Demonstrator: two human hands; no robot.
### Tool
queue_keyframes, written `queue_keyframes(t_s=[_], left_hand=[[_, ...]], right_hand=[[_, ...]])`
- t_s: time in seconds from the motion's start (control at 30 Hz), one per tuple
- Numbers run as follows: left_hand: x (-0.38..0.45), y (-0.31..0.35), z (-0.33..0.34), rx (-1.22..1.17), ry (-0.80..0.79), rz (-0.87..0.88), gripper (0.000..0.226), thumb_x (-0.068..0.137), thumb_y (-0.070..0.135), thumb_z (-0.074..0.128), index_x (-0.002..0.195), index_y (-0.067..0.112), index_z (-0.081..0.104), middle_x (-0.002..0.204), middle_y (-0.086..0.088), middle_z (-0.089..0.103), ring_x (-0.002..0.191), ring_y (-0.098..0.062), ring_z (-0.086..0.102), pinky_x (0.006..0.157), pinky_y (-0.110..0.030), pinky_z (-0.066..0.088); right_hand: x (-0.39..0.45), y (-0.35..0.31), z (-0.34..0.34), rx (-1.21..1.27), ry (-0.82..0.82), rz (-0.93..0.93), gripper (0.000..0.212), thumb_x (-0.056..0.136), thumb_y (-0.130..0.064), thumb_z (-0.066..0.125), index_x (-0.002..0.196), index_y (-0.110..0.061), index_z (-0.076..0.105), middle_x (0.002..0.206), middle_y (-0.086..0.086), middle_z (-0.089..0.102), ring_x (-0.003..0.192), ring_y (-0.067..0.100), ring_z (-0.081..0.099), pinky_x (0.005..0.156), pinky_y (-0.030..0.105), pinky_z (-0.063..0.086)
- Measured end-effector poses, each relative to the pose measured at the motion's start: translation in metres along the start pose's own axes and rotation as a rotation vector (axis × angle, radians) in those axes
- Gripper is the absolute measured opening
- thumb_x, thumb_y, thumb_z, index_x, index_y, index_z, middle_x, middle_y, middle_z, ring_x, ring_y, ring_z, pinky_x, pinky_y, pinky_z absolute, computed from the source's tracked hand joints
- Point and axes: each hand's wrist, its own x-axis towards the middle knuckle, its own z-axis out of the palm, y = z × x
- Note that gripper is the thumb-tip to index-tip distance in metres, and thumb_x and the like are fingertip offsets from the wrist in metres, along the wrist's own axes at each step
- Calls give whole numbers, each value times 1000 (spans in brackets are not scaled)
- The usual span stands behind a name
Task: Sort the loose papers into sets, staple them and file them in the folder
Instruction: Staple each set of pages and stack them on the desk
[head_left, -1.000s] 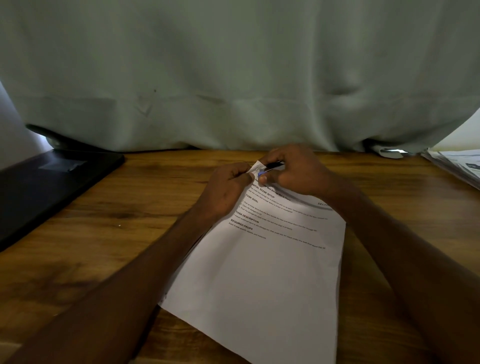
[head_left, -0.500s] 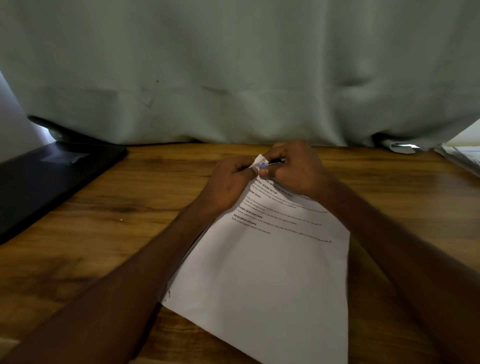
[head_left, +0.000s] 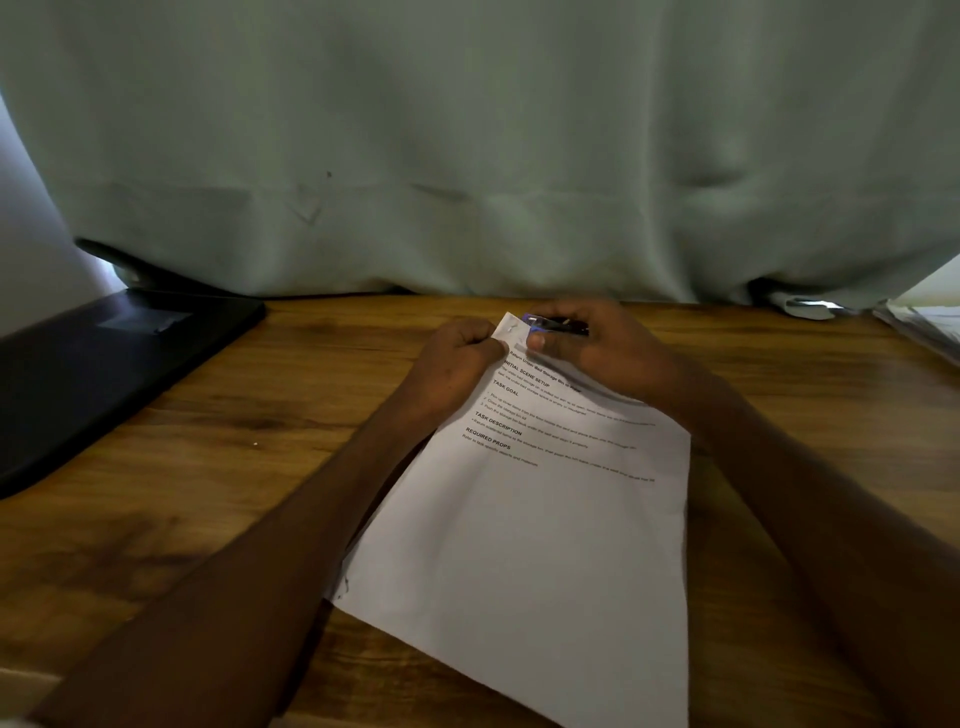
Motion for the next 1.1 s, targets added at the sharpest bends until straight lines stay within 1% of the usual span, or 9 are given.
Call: queue_keyframes(t_s=[0.13, 0.23, 0.33, 0.47, 0.7, 0.77, 0.9, 0.97, 1.1], left_hand=[[3, -2, -2, -32, 20, -15, 24, 96, 3, 58, 94, 20, 75, 89, 3, 80, 80, -11, 76, 64, -17, 56], [6, -4, -5, -76, 38, -44, 24, 95, 1, 59, 96, 19, 75, 90, 0, 80, 81, -14, 76, 67, -21, 58], [8, -6, -7, -148, 38, -55, 12, 97, 13, 68, 106, 12, 76, 95, -8, 80, 86, -25, 78, 75, -32, 61], [8, -6, -7, -124, 34, -21, 12, 94, 18, 75, 103, 10, 77, 92, -8, 80, 83, -25, 78, 70, -30, 63], [11, -9, -17, -143, 121, -128, 10, 96, 21, 72, 97, 13, 77, 87, -7, 80, 73, -21, 77, 62, -28, 59], [13, -10, -22, -216, 142, -172, 12, 95, 23, 73, 97, 12, 76, 91, -10, 79, 76, -24, 77, 66, -32, 60], [14, -10, -29, -355, 197, -216, 29, 93, 27, 76, 108, 1, 72, 98, -17, 79, 85, -31, 76, 78, -43, 63], [13, -10, -30, -365, 214, -223, 28, 91, 26, 79, 105, 3, 73, 97, -17, 78, 86, -33, 76, 80, -47, 63], [12, -9, -32, -382, 216, -235, 21, 90, 22, 80, 101, 6, 74, 95, -17, 79, 79, -29, 77, 71, -40, 64]], right_hand=[[1, 7, -5, 130, 106, -2, 19, 98, -32, 68, 114, -24, 73, 99, -11, 74, 81, -9, 64, 73, 8, 47], [5, 12, -6, 175, 175, 47, 21, 99, -37, 66, 111, -22, 75, 96, 0, 75, 66, -7, 55, 63, 7, 42], [5, 11, -5, 181, 163, 72, 22, 99, -39, 66, 112, -23, 74, 99, 2, 76, 81, 5, 63, 70, 15, 46], [3, 4, 0, 174, 156, 55, 22, 99, -38, 66, 114, -25, 74, 101, -4, 75, 95, 8, 68, 75, 16, 46], [3, 1, 1, 184, 322, 45, 13, 98, -35, 68, 107, -26, 71, 94, -10, 70, 82, 1, 61, 73, 17, 47], [5, 4, -2, 122, 447, 75, 17, 99, -40, 65, 108, -25, 67, 92, -15, 66, 80, 0, 60, 66, 10, 42], [6, 13, -11, 21, 623, 147, 24, 102, -50, 55, 105, -26, 60, 84, -17, 60, 75, 3, 57, 61, 19, 38], [7, 18, -13, 14, 599, 210, 31, 102, -52, 54, 104, -22, 61, 82, -13, 59, 73, 5, 56, 60, 22, 37], [9, 21, -7, 152, 470, 387, 40, 92, -61, 63, 100, -22, 56, 84, -14, 55, 76, 3, 51, 60, 21, 35]])
